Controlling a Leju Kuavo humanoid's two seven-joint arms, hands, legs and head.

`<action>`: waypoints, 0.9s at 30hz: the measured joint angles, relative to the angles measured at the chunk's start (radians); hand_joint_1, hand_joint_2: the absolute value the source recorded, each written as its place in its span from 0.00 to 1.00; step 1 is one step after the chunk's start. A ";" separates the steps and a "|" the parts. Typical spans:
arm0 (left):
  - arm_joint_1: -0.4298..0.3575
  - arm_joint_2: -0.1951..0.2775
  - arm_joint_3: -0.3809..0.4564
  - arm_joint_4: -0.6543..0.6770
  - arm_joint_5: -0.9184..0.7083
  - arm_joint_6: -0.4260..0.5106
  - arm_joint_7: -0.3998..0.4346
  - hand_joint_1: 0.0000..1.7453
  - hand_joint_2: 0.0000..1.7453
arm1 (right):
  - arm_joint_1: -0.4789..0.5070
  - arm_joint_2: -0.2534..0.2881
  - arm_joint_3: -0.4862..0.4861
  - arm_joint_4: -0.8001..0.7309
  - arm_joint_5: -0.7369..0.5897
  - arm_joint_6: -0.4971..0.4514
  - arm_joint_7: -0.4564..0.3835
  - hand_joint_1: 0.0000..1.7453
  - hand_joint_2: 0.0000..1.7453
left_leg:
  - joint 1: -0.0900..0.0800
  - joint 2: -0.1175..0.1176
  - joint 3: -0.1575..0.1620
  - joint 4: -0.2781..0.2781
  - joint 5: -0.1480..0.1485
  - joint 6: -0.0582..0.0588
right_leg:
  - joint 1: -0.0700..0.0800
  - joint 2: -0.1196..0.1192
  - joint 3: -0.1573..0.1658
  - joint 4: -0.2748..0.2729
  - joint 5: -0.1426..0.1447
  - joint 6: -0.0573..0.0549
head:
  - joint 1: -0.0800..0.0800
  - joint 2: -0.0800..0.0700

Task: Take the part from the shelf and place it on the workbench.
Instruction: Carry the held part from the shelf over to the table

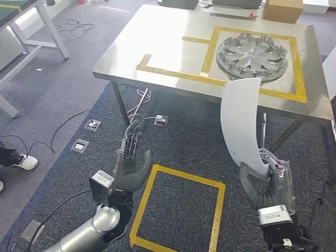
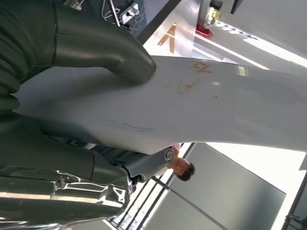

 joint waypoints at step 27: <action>-0.014 0.004 0.000 -0.005 0.005 0.013 -0.001 0.00 1.00 | 0.002 0.000 -0.008 -0.004 -0.011 0.005 0.002 1.00 1.00 | -0.005 0.007 -0.058 0.023 0.027 -0.005 | -0.001 0.000 0.133 -0.198 0.063 -0.004 | -0.019 0.000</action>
